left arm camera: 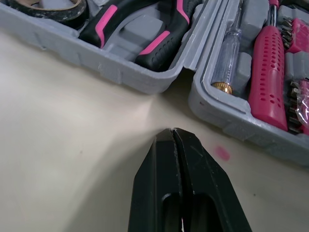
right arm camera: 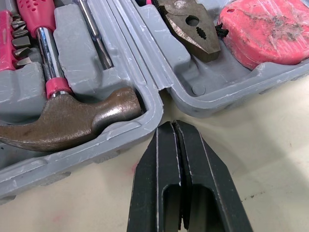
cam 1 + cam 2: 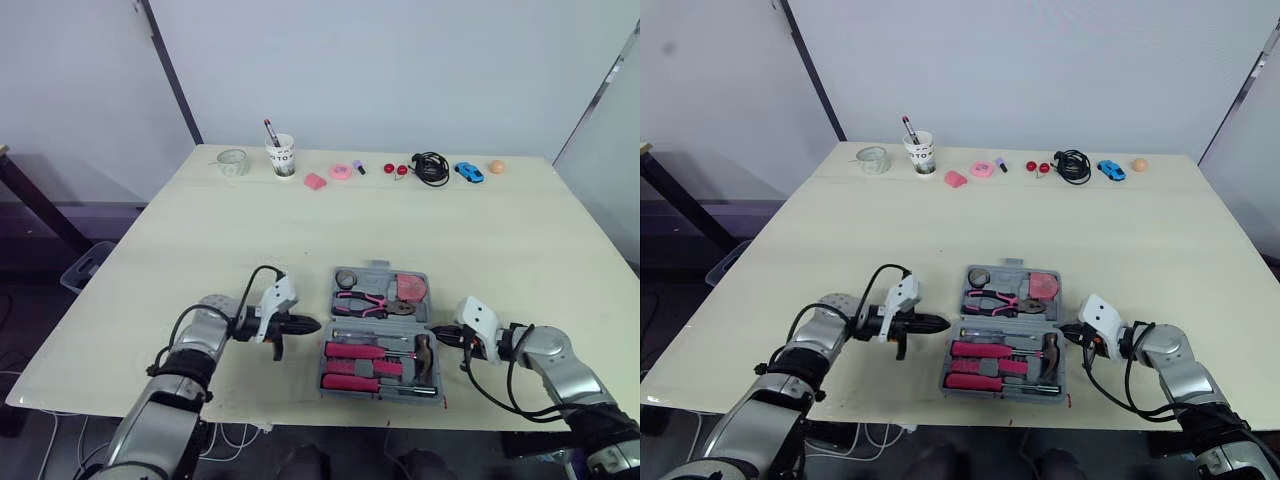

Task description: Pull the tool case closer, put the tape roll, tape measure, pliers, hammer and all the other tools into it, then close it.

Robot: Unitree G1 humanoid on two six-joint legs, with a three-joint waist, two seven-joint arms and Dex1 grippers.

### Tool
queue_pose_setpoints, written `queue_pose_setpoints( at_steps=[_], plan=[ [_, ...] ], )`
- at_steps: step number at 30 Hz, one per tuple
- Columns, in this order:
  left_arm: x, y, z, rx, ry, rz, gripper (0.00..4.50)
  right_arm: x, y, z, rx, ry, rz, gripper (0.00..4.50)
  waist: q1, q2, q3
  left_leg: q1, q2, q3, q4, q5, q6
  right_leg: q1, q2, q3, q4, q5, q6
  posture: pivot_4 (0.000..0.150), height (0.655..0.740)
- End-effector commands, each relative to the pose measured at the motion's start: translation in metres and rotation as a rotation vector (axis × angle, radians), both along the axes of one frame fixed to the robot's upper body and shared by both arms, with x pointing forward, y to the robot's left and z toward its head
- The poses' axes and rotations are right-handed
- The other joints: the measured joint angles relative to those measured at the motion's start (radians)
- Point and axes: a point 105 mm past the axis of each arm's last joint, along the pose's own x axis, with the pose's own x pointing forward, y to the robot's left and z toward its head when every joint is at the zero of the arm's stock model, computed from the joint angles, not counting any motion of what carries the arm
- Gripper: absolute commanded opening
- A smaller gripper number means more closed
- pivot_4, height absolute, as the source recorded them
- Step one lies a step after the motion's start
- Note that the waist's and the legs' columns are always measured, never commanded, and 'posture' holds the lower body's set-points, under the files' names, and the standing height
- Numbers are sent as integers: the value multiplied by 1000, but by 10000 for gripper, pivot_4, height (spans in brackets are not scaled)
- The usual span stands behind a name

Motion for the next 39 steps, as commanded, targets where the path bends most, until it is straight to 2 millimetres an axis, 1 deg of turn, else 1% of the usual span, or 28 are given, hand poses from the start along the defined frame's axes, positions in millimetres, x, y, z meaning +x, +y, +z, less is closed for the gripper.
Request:
queue_pose_setpoints(
  at_steps=[1, 9, 17, 24, 32, 39],
  plan=[
    [-2, -9, -8, 21, 20, -22, 643, 3, 8, 9, 12, -41, 35, 0, 0, 0, 0, 0, 0, 0, 0, 0, 0, 0, 0, 0, 0, 0, 0, 1500, 7400],
    [2, -17, -8, 28, 16, -42, 643, 3, 12, 7, 14, -40, 45, 0, 0, 0, 0, 0, 0, 0, 0, 0, 0, 0, 0, 0, 0, 0, 0, 1500, 7400],
    [3, -31, -6, 1, 14, -71, 643, 4, 15, 7, 18, -41, 53, 0, -1, 0, 0, 0, 0, 0, 0, 0, 0, 0, 0, 0, 0, 0, 0, 1500, 7400],
    [1, -32, -7, 4, 28, -86, 643, 3, 16, 7, 18, -39, 61, 0, 1, 0, 0, 0, 0, 0, 0, 0, 0, 0, 0, 0, 0, 0, 0, 1500, 7400],
    [-14, -36, -5, -6, 59, -144, 643, -4, 16, 7, 25, -18, 88, 0, -1, 0, 0, 0, 0, 0, 0, 0, 0, 0, 0, 0, 0, 0, 0, 1500, 7400],
    [-32, -31, -11, 26, 87, -171, 643, -9, 16, 5, 26, 1, 100, 0, -5, 0, 0, 0, 0, 0, 0, 0, 0, 0, 0, 0, -1, 0, 0, 1500, 7400]
  ],
)
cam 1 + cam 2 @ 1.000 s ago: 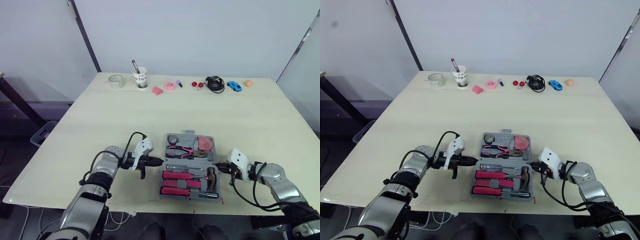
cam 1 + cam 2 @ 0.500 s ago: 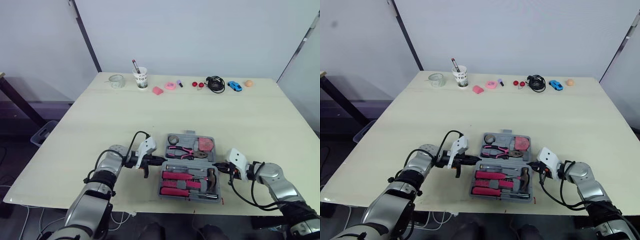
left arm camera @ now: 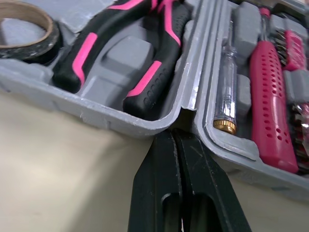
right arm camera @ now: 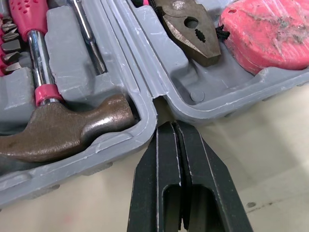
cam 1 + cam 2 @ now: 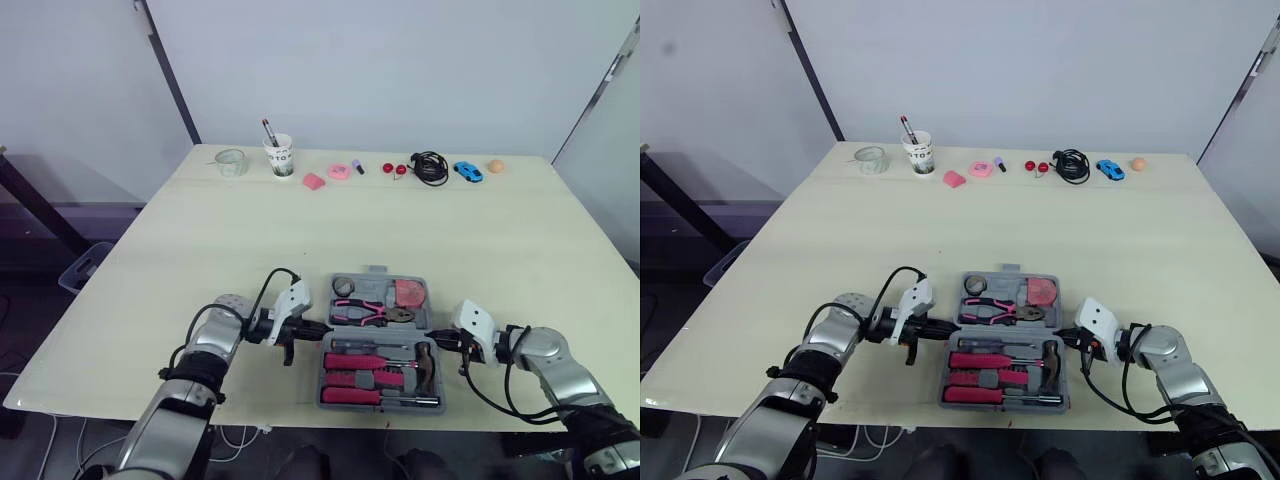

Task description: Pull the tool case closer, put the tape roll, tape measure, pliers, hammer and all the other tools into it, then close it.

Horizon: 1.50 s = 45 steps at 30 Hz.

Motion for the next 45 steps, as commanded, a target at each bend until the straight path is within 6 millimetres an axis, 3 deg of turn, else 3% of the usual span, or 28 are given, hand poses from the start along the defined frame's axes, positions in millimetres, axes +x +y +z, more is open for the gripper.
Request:
queue_pose_setpoints(
  at_steps=[1, 17, 28, 45],
  plan=[
    [-16, -9, -9, 16, 50, -78, 643, -3, 11, 9, 31, -20, 52, 0, -1, 0, 0, 0, 0, 0, 0, 0, 0, 0, 0, 0, 0, 0, 0, 1500, 7400],
    [-21, -2, -14, 31, 62, -56, 643, -10, 14, 6, 29, 11, 72, 0, -13, 0, 0, 0, 0, 0, 0, 0, 0, 0, 0, 0, 1, 0, 0, 1500, 7400],
    [-20, -1, -14, 33, 50, -51, 643, -8, 2, 9, 15, -1, 47, 0, -12, 0, 0, 0, 0, 0, 0, 0, 0, 0, 0, 0, 1, 0, 0, 1500, 7400],
    [-28, -11, -19, 24, 65, -78, 643, -12, 3, 7, 23, 12, 58, 0, -10, 0, 0, 0, 0, 0, 0, 0, 0, 0, 0, 0, 0, 0, 0, 1500, 7400]
  ],
)
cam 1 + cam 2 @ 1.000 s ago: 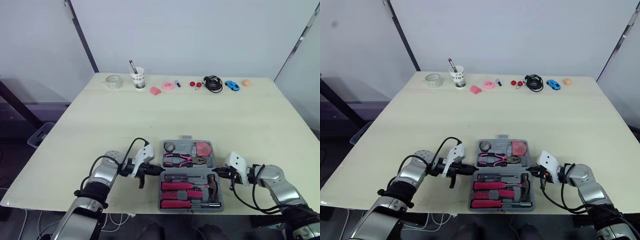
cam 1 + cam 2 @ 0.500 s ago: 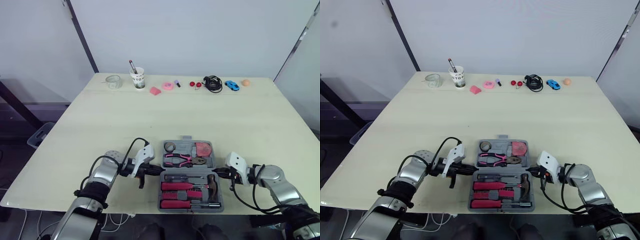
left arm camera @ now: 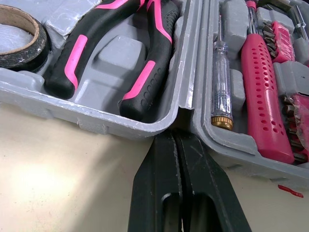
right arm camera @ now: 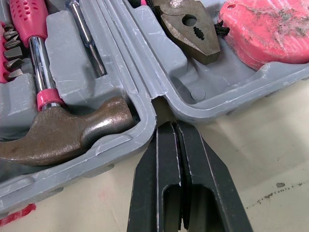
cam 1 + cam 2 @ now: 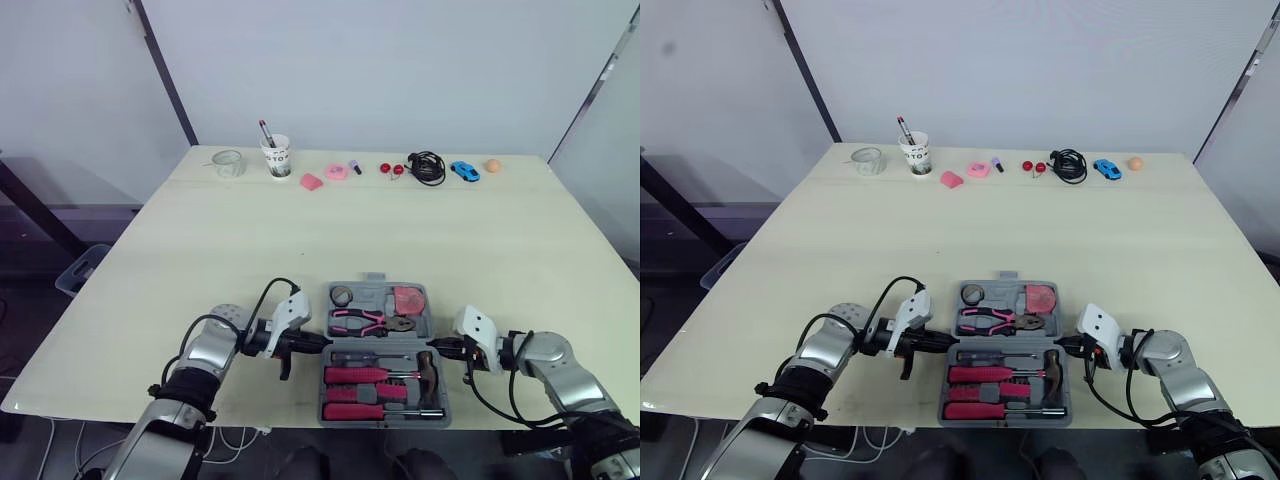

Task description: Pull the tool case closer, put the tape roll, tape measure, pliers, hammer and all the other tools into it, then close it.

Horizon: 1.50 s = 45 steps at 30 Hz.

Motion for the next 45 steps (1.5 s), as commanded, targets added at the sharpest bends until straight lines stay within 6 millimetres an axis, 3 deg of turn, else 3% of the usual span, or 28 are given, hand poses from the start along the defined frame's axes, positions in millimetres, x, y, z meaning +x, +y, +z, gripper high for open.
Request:
queue_pose_setpoints(
  at_steps=[1, 13, 18, 22, 24, 25, 26, 28, 32, 33, 39, 45],
  plan=[
    [-12, -9, -15, 24, 55, -54, 643, -1, 4, 9, 17, -35, 32, 0, 0, 0, 0, 0, 0, 0, 0, 0, 0, 0, 0, 0, 0, 0, 0, 1500, 7400],
    [0, 18, -6, 44, -8, 40, 643, 2, -21, 17, 9, -73, -40, 0, -5, 0, 0, 0, 0, 0, 0, 0, 0, 0, 0, 0, 1, 0, 0, 1500, 7400],
    [8, 29, 19, -46, -114, 105, 643, 2, -34, 24, 73, -51, -112, 0, -15, 0, 0, 1, 1, -1, 0, 0, 0, 0, 0, 0, 2, 0, 0, 1500, 7400],
    [1, 28, 40, -127, -167, 85, 643, 5, -38, 33, 154, -4, -165, 0, -12, 0, 1, 1, 1, -1, 0, 0, 0, -1, 0, 0, 2, 0, 0, 1500, 7400],
    [-7, 23, 49, -161, -178, 53, 0, 7, -39, 37, 191, 29, -194, 6482, -9, 0, 1, 0, 1, -1, 0, 0, 0, -1, 0, 0, 2, 0, 0, 1500, 7400],
    [-13, 18, 52, -176, -178, 25, 0, 10, -38, 39, 214, 47, -207, 6482, -8, 0, 1, 0, 1, -1, 0, 0, 0, -1, 0, 0, 2, 0, 0, 1500, 7400],
    [-19, 13, 54, -189, -172, -2, 0, 12, -37, 41, 235, 69, -220, 13260, -9, 0, 1, 0, 1, -1, 0, 0, 0, 0, -1, 0, 1, 0, 0, 1500, 7400],
    [-27, 4, 57, -203, -162, -38, 0, 17, -36, 44, 265, 104, -240, 21213, -10, 0, 1, 0, 1, -1, 0, 0, 0, 0, -1, 1, 1, 0, 0, 1500, 7400],
    [-40, -13, 54, -207, -130, -100, 0, 29, -32, 51, 299, 166, -276, 42542, -10, 0, 1, 1, 0, -1, 0, 0, 0, 0, -1, 1, 2, 0, 0, 1500, 7400],
    [-44, -18, 50, -195, -119, -129, 0, 33, -29, 53, 309, 189, -277, 44766, -10, 0, 1, 0, 0, -1, 0, 0, 0, 0, -1, 1, 2, 0, 0, 1500, 7400],
    [-58, -37, 33, -123, -65, -246, 0, 52, -19, 60, 311, 270, -266, 44766, -11, 0, 1, 0, 0, 0, 0, 0, 0, -1, 0, 0, 1, 0, 0, 1500, 7400],
    [-66, -50, 11, -59, -18, -299, 0, 82, -13, 52, 254, 319, -319, 44766, -12, 1, 2, 0, 0, 0, 0, 0, 0, -1, 0, 1, 1, 0, 0, 1500, 7400]
  ],
)
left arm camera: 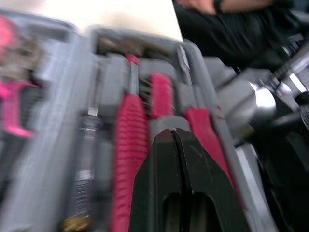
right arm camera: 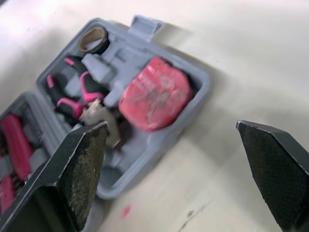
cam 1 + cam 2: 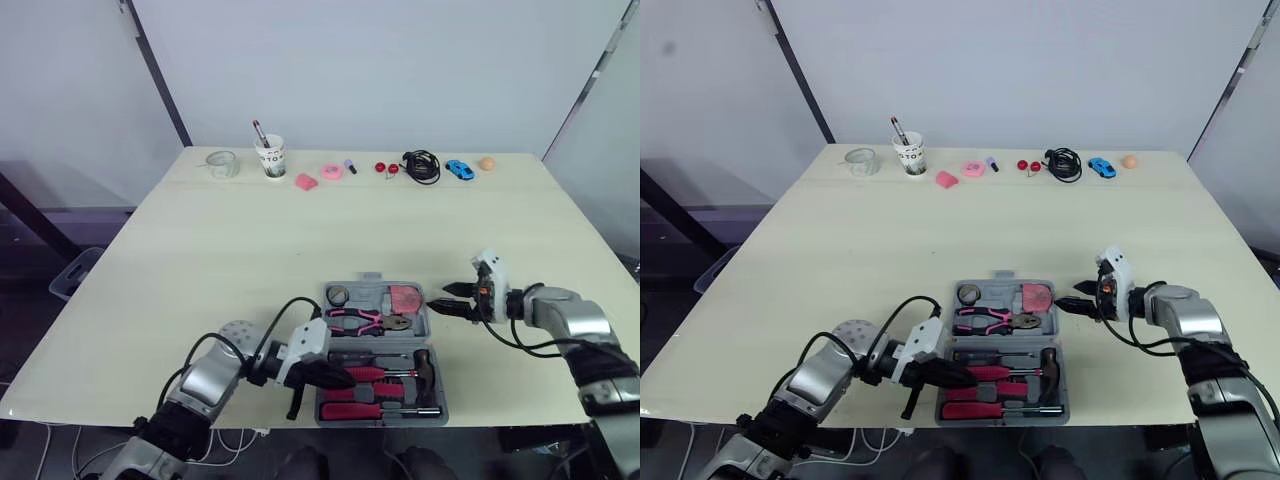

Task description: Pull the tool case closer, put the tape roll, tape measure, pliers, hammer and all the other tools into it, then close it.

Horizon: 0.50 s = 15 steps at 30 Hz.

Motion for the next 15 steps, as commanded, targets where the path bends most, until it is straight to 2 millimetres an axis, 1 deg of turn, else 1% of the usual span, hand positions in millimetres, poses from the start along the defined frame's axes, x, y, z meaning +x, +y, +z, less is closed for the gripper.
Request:
queue_pose_setpoints(
  at_steps=[1, 3, 5, 8, 11, 15],
  plan=[
    [-4, -6, -10, 42, 2, -37, 0, 17, 6, 1, 9, 37, -32, 44766, 0, 0, 0, 0, 0, 0, 0, 0, 0, 0, 0, 0, 0, 0, 0, 1500, 7400],
    [-3, -7, -17, 59, 5, -28, 0, 22, 13, 1, 37, 74, -28, 44766, -2, 1, 1, 0, 0, 1, 0, 0, 0, 0, 0, 1, 0, 0, 0, 1500, 7400],
    [0, -7, -21, 73, 4, -9, 0, 23, 16, -4, 24, 99, -13, 44766, 0, 2, 1, 0, 0, 1, 0, 0, 0, 0, 0, 0, 0, 0, 0, 1500, 7400],
    [0, -5, -30, 114, -4, -20, 0, 24, 27, -7, 59, 152, 12, 44766, 2, 2, 1, 0, 0, 1, 0, 0, 0, 0, 0, 0, 0, 0, 0, 1500, 7400],
    [-1, -4, -35, 123, 1, -19, 0, 22, 34, -8, 69, 180, 53, 44766, 1, 3, 0, 0, 0, 1, 0, 0, 0, 0, 0, 0, 0, 0, 0, 1500, 7400],
    [0, -3, -39, 132, 2, -6, 0, 24, 49, -1, 152, 213, 72, 44766, 1, 5, -1, 1, 0, 1, 0, 0, 0, 1, 0, 1, 1, 0, 0, 1500, 7400]
  ],
)
